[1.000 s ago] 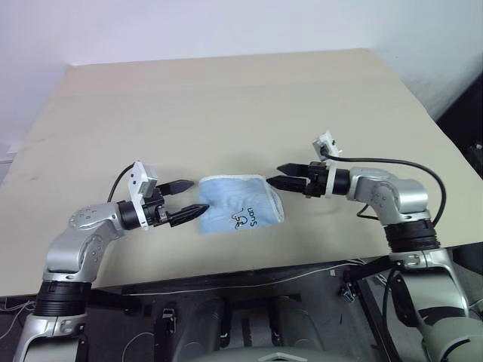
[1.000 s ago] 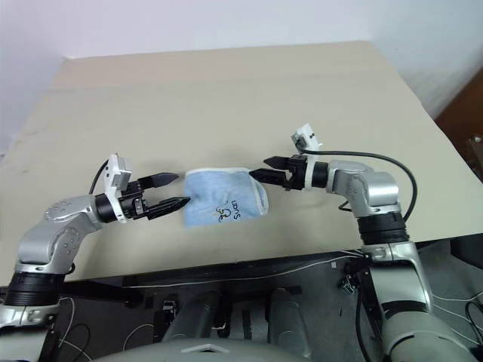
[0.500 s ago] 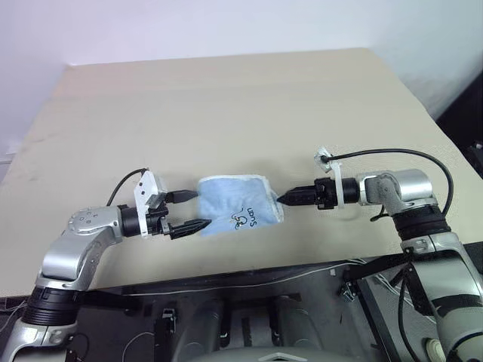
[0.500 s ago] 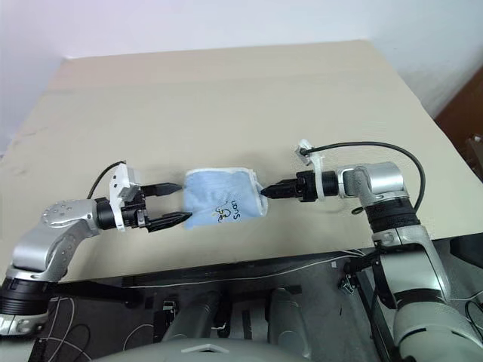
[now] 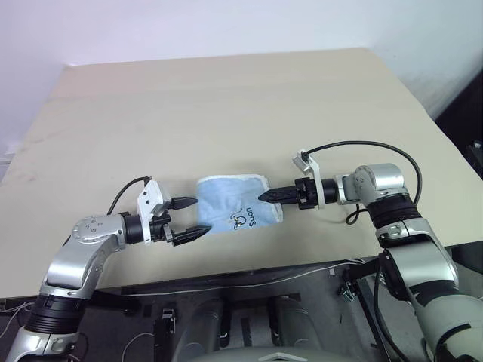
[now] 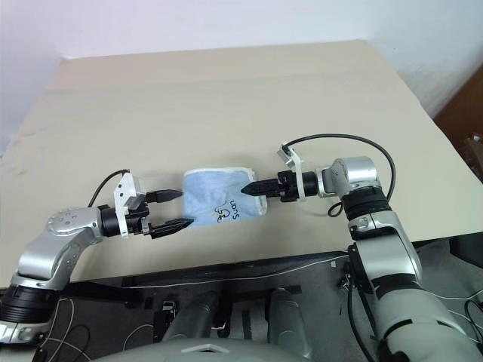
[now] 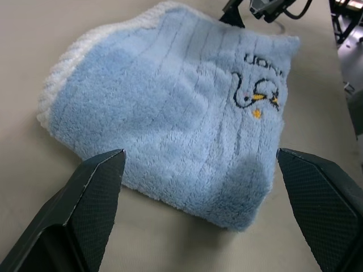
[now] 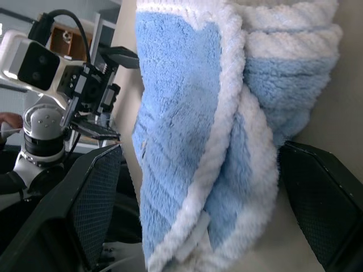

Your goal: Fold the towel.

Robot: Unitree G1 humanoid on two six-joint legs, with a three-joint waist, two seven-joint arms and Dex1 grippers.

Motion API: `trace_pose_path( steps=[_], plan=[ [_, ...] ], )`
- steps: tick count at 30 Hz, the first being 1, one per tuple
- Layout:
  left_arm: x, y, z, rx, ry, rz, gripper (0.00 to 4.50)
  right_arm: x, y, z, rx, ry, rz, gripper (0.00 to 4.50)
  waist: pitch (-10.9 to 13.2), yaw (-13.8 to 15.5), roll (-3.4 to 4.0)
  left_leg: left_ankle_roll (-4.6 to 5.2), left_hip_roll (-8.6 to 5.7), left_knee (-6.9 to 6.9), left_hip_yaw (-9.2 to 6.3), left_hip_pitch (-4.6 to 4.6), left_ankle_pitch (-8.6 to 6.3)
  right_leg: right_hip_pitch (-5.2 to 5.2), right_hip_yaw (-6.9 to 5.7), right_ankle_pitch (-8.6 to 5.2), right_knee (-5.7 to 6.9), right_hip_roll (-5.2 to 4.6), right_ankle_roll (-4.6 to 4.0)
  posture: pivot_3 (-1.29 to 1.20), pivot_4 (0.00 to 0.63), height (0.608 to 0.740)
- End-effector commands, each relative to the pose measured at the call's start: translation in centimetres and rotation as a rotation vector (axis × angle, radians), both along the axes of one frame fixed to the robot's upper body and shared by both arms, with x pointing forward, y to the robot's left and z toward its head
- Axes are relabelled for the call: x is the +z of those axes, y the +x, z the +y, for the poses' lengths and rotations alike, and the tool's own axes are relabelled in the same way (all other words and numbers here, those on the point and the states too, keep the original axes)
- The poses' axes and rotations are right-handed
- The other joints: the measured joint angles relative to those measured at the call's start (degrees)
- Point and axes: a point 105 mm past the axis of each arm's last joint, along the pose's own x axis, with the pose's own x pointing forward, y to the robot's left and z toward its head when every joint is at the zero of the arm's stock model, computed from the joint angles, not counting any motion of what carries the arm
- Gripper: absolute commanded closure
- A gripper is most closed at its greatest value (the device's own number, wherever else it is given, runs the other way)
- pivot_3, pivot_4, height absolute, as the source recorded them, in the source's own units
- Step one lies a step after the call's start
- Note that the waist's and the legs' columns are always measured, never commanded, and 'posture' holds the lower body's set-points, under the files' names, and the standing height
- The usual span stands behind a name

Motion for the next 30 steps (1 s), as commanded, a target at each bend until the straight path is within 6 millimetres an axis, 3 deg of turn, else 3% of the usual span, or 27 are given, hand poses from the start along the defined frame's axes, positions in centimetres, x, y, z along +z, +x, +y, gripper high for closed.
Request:
trace_pose_path(
  steps=[1, 6, 15, 24, 30],
  plan=[
    [0.9, -0.1, -0.4, -0.012, 0.003, -0.055, 0.03, -0.1, 0.2, 1.1, 0.022, -0.005, -0.005, 0.0, 0.0, -0.4, -0.01, 0.0, 0.0, 0.0, 0.0, 0.02, 0.0, 0.01, 0.0, 0.0, 0.02, 0.01, 0.01, 0.0, 0.15, 0.74],
    [0.8, -0.2, -0.3, -0.008, 0.005, -0.054, 0.0, -0.3, 0.3, 1.1, 0.033, -0.019, -0.018, 1.18, 0.0, -1.3, 0.01, -0.01, 0.0, 0.0, 0.0, 0.04, 0.0, -0.02, 0.01, 0.03, 0.09, 0.02, 0.06, 0.0, 0.15, 0.74],
    [0.9, 0.2, -0.1, 0.004, 0.008, -0.058, 0.0, 0.3, 0.0, 1.1, 0.066, -0.005, -0.049, 4.34, 0.0, -1.3, -0.01, -0.01, 0.0, 0.01, 0.0, 0.06, 0.0, 0.03, 0.01, 0.05, 0.07, 0.02, 0.07, 0.0, 0.15, 0.74],
    [0.7, 0.7, 0.4, 0.016, 0.034, -0.07, 0.0, 1.7, -0.8, 0.6, 0.078, 0.036, -0.091, 4.48, 0.0, -1.0, 0.0, -0.01, 0.0, 0.04, -0.01, -0.02, 0.0, -0.03, -0.01, 0.05, 0.05, 0.01, 0.06, 0.0, 0.15, 0.74],
    [0.6, 0.7, 0.7, 0.025, 0.04, -0.063, 0.0, 7.3, 0.8, -0.8, -0.094, 0.223, -0.183, 4.48, 0.0, -1.0, 0.01, -0.01, -0.01, -0.01, -0.01, -0.12, 0.0, -0.13, 0.0, 0.06, 0.06, 0.0, 0.08, 0.0, 0.15, 0.74]
  ],
)
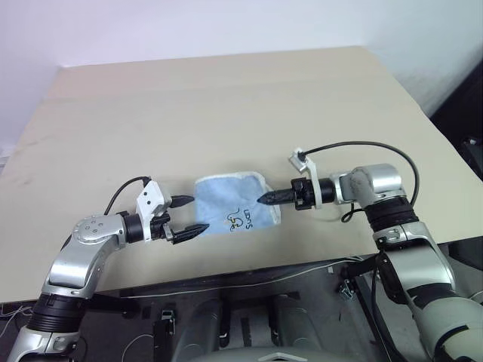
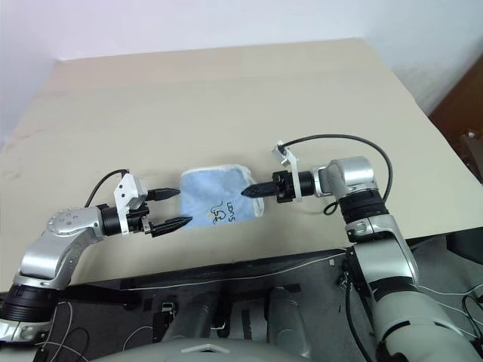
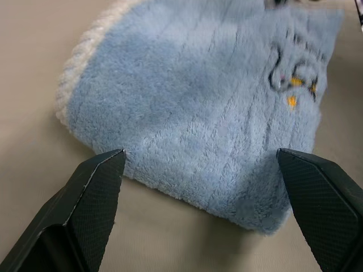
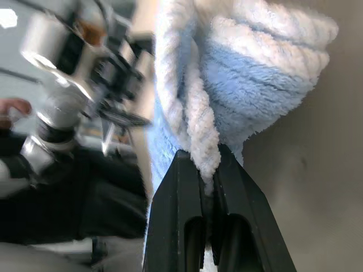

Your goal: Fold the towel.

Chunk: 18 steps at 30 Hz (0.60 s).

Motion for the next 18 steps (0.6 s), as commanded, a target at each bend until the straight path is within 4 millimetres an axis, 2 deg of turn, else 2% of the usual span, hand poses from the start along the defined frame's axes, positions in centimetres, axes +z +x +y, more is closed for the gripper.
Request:
trace_pose_path(
  steps=[1, 5, 9, 18],
  plan=[
    [0.6, 0.1, 0.2, -0.007, 0.014, -0.027, 0.0, 4.3, 1.6, -1.4, -0.133, 0.14, -0.101, 4.48, 0.0, 0.0, 0.0, 0.0, 0.0, 0.0, 0.0, 0.0, 0.0, 0.0, 0.01, 0.0, -0.01, 0.0, -0.01, 0.0, 0.15, 0.74],
    [0.0, -0.1, 0.1, -0.026, 0.033, -0.008, 0.0, 5.9, 4.3, -4.6, -0.404, 0.239, -0.142, 4.48, 0.0, 0.0, 0.0, 0.0, 0.0, -0.04, 0.0, 0.01, 0.0, 0.02, 0.01, -0.01, -0.04, 0.0, -0.01, 0.0, 0.15, 0.74],
    [0.2, 0.3, 0.0, -0.029, 0.024, -0.009, 0.0, 7.6, 6.6, -9.1, -0.703, 0.314, -0.195, 4.48, 0.0, 0.1, 0.01, 0.0, 0.0, -0.1, 0.01, 0.0, 0.0, 0.0, 0.01, 0.0, -0.06, -0.01, 0.0, 0.0, 0.15, 0.74],
    [0.6, 1.3, -0.9, -0.059, 0.01, -0.019, 0.0, 9.3, 8.7, -18.9, -1.216, 0.467, -0.218, 4.48, 0.0, 0.0, 0.02, 0.01, 0.0, -0.13, 0.05, 0.01, 0.01, 0.0, 0.02, 0.0, -0.07, -0.01, 0.0, 0.0, 0.15, 0.74]
  ],
)
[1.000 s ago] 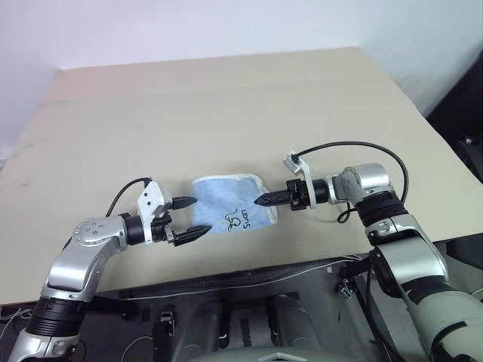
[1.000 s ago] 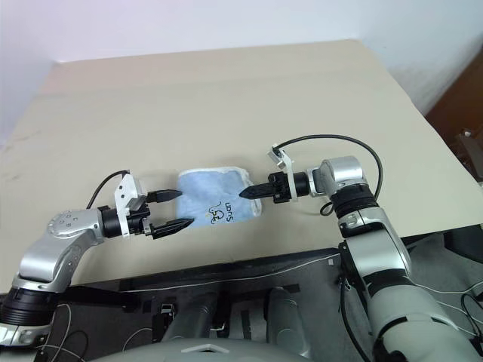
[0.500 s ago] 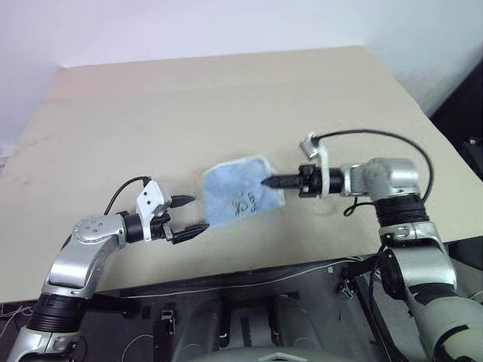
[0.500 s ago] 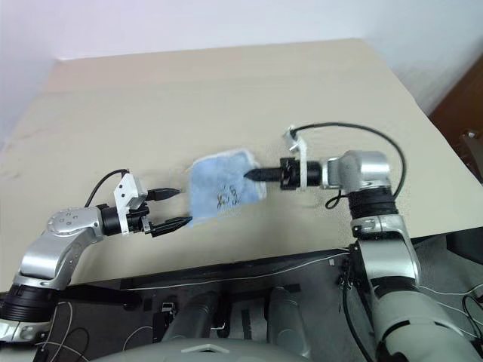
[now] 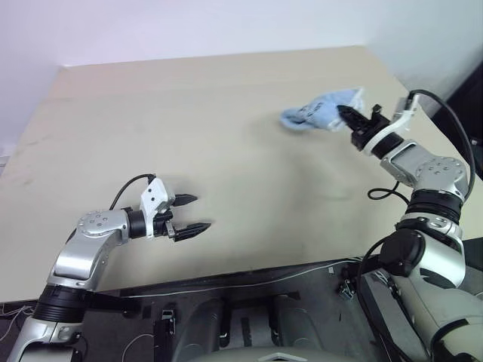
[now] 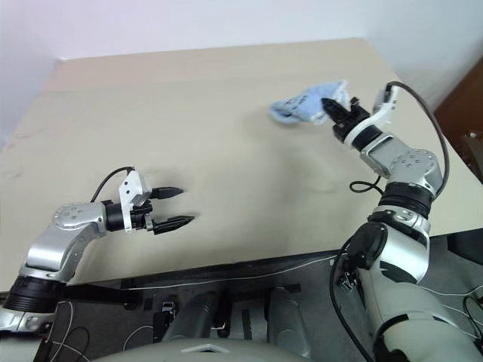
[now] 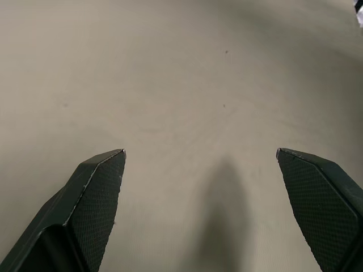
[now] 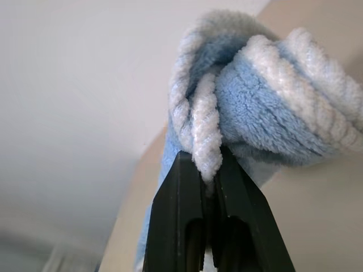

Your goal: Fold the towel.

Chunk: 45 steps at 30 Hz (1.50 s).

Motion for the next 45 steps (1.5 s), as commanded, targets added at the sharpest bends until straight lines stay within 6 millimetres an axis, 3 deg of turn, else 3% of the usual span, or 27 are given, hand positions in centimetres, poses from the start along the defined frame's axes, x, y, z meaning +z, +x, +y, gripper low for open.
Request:
trace_pose_path(
  steps=[1, 7, 12, 18, 23, 39, 42, 45],
  plan=[
    [0.7, 0.4, -0.5, -0.023, -0.002, -0.039, 0.0, 2.8, 0.2, -3.8, -0.171, 0.085, -0.088, 4.48, 0.0, 0.0, 0.01, 0.0, 0.0, -0.01, 0.0, 0.0, 0.0, 0.0, 0.0, 0.0, 0.0, 0.0, 0.0, 0.0, 0.15, 0.74],
    [0.6, 0.5, -1.0, -0.038, -0.009, -0.037, 0.0, 0.8, 0.7, -6.9, -0.344, 0.146, -0.038, 4.48, 0.0, -0.2, 0.01, 0.09, 0.0, -0.04, 0.05, 0.07, 0.06, 0.04, 0.05, 0.0, -0.01, 0.02, 0.01, 0.0, 0.15, 0.74],
    [0.4, 0.4, -0.8, -0.03, -0.004, -0.039, 0.0, -0.6, 0.5, -6.8, -0.313, 0.141, -0.008, 4.48, 0.0, -0.2, 0.05, 0.12, 0.01, -0.04, 0.06, 0.07, 0.07, 0.06, 0.08, 0.0, -0.02, 0.01, 0.0, 0.0, 0.15, 0.74],
    [0.3, -0.1, -0.3, -0.018, -0.009, -0.037, 0.0, -5.2, -0.9, -7.6, -0.322, 0.107, 0.115, 4.48, 0.0, 0.1, 0.04, 0.13, 0.01, -0.04, 0.05, 0.07, 0.07, 0.1, 0.06, 0.0, -0.06, -0.01, 0.0, 0.0, 0.15, 0.74],
    [0.2, -0.3, -0.1, -0.016, -0.013, -0.032, 0.0, -7.4, -1.8, -8.0, -0.34, 0.059, 0.163, 4.48, 0.0, 0.0, 0.08, 0.09, 0.01, -0.03, 0.05, 0.1, 0.04, 0.11, 0.06, -0.01, -0.04, -0.02, 0.0, 0.0, 0.15, 0.74],
    [-0.4, -0.2, -0.8, -0.051, -0.01, -0.007, 0.0, -8.9, -3.5, -8.7, -0.438, 0.14, 0.194, 4.48, 0.0, 0.2, 0.07, 0.13, 0.01, -0.01, 0.04, 0.16, 0.07, 0.18, 0.04, 0.0, -0.03, 0.0, 0.01, 0.0, 0.15, 0.74],
    [-0.4, -0.2, -0.9, -0.053, -0.009, -0.005, 0.0, -9.2, -3.6, -7.6, -0.401, 0.096, 0.207, 3.76, 0.0, 0.2, 0.06, 0.14, 0.01, -0.01, 0.04, 0.16, 0.07, 0.19, 0.04, 0.0, -0.03, 0.0, 0.01, 0.0, 0.15, 0.74],
    [-0.5, -0.2, -0.9, -0.059, -0.006, -0.002, 0.0, -9.1, -3.8, -7.1, -0.379, 0.107, 0.195, 2.75, 0.0, 0.1, 0.06, 0.15, 0.01, -0.01, 0.04, 0.16, 0.08, 0.18, 0.05, 0.0, -0.02, 0.0, 0.01, 0.0, 0.15, 0.74]
  ],
)
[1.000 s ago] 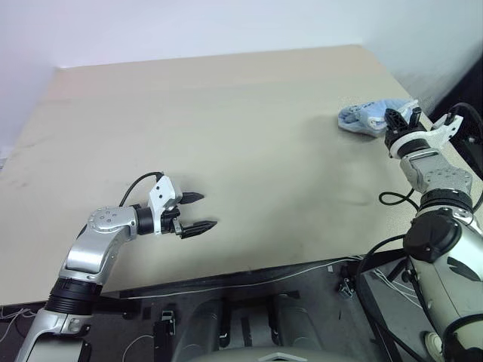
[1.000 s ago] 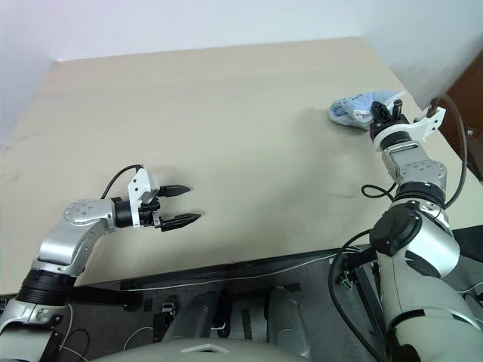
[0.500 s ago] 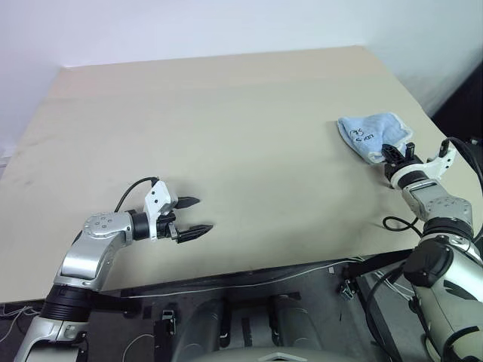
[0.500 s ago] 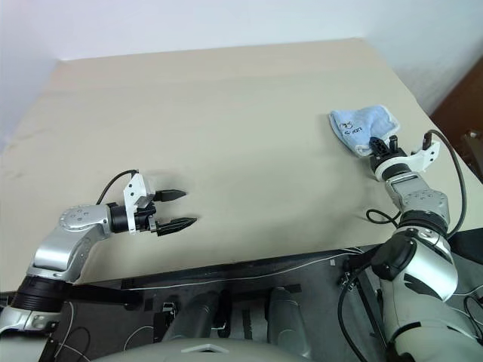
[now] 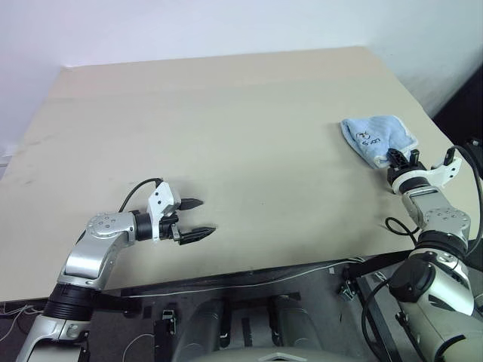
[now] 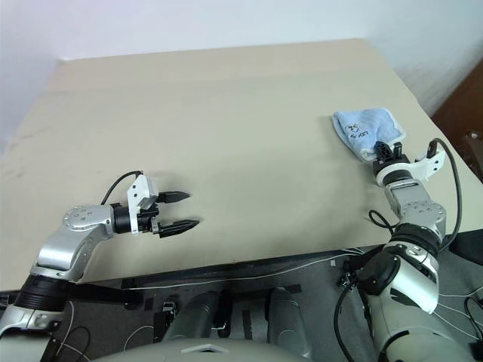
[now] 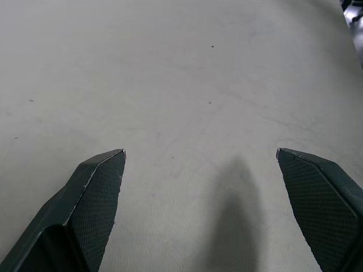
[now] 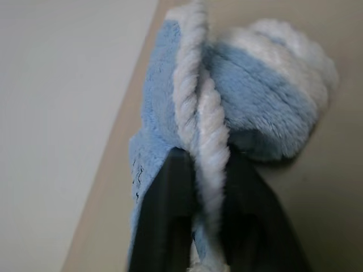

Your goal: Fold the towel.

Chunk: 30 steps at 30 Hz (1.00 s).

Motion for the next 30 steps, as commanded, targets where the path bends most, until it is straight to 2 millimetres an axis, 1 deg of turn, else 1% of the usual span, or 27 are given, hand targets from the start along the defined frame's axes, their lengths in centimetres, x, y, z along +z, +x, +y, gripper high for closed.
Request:
trace_pose_path(
  steps=[1, 3, 8, 9, 13, 14, 16, 18, 22, 24, 26, 28, 30],
  plan=[
    [0.7, 0.2, -0.2, -0.021, 0.006, -0.036, 0.0, 0.8, -0.2, 0.3, 0.007, 0.017, -0.039, 2.4, 0.0, -0.1, 0.0, 0.0, 0.0, 0.0, 0.0, 0.0, 0.0, 0.0, 0.0, 0.0, 0.01, 0.0, 0.0, 0.0, 0.15, 0.74],
    [0.7, 0.3, -0.3, -0.021, 0.005, -0.036, 0.0, 0.9, -0.4, 0.1, -0.002, 0.026, -0.04, 1.77, 0.0, -0.2, 0.0, 0.0, 0.0, 0.01, 0.0, 0.02, 0.0, 0.0, 0.01, 0.0, 0.04, 0.0, 0.0, 0.0, 0.15, 0.74],
    [0.7, 0.4, -0.4, -0.02, 0.009, -0.037, 0.0, 1.0, -0.9, -0.6, -0.011, 0.059, -0.034, 0.03, 0.0, -0.2, 0.01, 0.0, 0.0, 0.02, 0.0, 0.03, 0.0, 0.0, 0.01, 0.0, 0.05, 0.01, 0.0, 0.0, 0.15, 0.74],
    [0.7, 0.4, -0.4, -0.017, 0.007, -0.038, 0.0, 1.2, -1.1, -0.9, -0.012, 0.078, -0.033, 0.03, 0.0, -0.2, 0.0, 0.01, 0.0, 0.02, 0.0, 0.02, 0.01, 0.0, 0.0, 0.0, 0.05, 0.01, 0.0, 0.0, 0.15, 0.74],
    [0.7, 0.2, -0.3, -0.01, 0.006, -0.041, 0.0, 3.1, -1.9, -1.7, 0.005, 0.06, -0.079, 0.03, 0.0, 0.1, 0.01, 0.01, 0.0, 0.05, 0.0, 0.02, 0.01, 0.02, 0.0, 0.0, 0.04, 0.0, 0.0, 0.0, 0.15, 0.74],
    [0.7, 0.1, -0.3, -0.008, 0.006, -0.041, 0.0, 3.6, -2.2, -1.5, 0.033, 0.038, -0.09, 0.03, 0.0, 0.1, 0.02, 0.01, 0.0, 0.05, 0.0, 0.02, 0.0, 0.02, 0.01, 0.0, 0.04, 0.0, 0.0, 0.0, 0.15, 0.74],
    [0.8, 0.1, 0.0, 0.004, 0.006, -0.047, 0.0, 4.4, -2.7, -0.7, 0.113, -0.075, -0.081, 0.03, 0.0, 0.1, 0.03, 0.02, 0.0, 0.05, 0.0, 0.01, 0.01, 0.02, 0.01, -0.01, 0.04, 0.0, 0.0, 0.0, 0.15, 0.74],
    [1.3, 0.3, 0.3, 0.025, -0.016, -0.061, 0.0, 5.2, -3.5, 1.2, 0.235, -0.244, -0.079, 0.03, 0.0, 0.1, 0.04, 0.02, 0.0, 0.04, 0.0, 0.0, 0.01, 0.0, 0.02, -0.01, 0.04, -0.01, 0.0, 0.0, 0.15, 0.74],
    [4.1, 0.5, 0.2, 0.064, -0.216, -0.087, 0.0, 5.9, -5.7, 6.2, 0.536, -0.58, -0.102, 0.03, 0.0, 0.0, 0.03, 0.04, 0.03, 0.1, 0.0, -0.02, 0.01, 0.0, 0.01, -0.02, 0.05, -0.01, 0.0, 0.0, 0.15, 0.74],
    [4.7, 0.2, 0.3, 0.054, -0.244, -0.085, 0.0, 6.3, -6.5, 7.6, 0.608, -0.743, -0.151, 0.03, 0.0, -0.1, 0.04, 0.05, 0.09, 0.21, 0.0, -0.03, 0.0, 0.03, -0.01, -0.03, 0.06, 0.03, 0.01, 0.0, 0.15, 0.74],
    [5.3, 0.2, 0.4, 0.062, -0.271, -0.083, 0.0, 6.2, -7.2, 9.3, 0.726, -0.862, -0.186, 0.03, 0.0, 0.0, 0.05, 0.05, 0.09, 0.28, 0.0, -0.01, 0.0, 0.09, -0.02, -0.04, 0.07, 0.04, 0.01, 0.0, 0.15, 0.74],
    [5.4, -0.1, 0.5, 0.041, -0.249, -0.083, 0.0, 6.6, -7.4, 10.4, 0.769, -1.019, -0.261, 0.03, 0.0, 0.0, 0.03, 0.07, 0.08, 0.45, 0.0, -0.02, -0.02, 0.13, -0.05, -0.05, 0.09, 0.04, -0.03, 0.0, 0.15, 0.74],
    [5.1, -0.6, 0.3, 0.013, -0.196, -0.097, 0.0, 6.1, -7.6, 11.4, 0.855, -1.103, -0.285, 0.03, 0.0, 0.0, 0.03, 0.07, 0.09, 0.56, 0.0, -0.02, -0.04, 0.18, -0.05, -0.09, 0.08, 0.04, -0.08, 0.0, 0.15, 0.74]
  ],
)
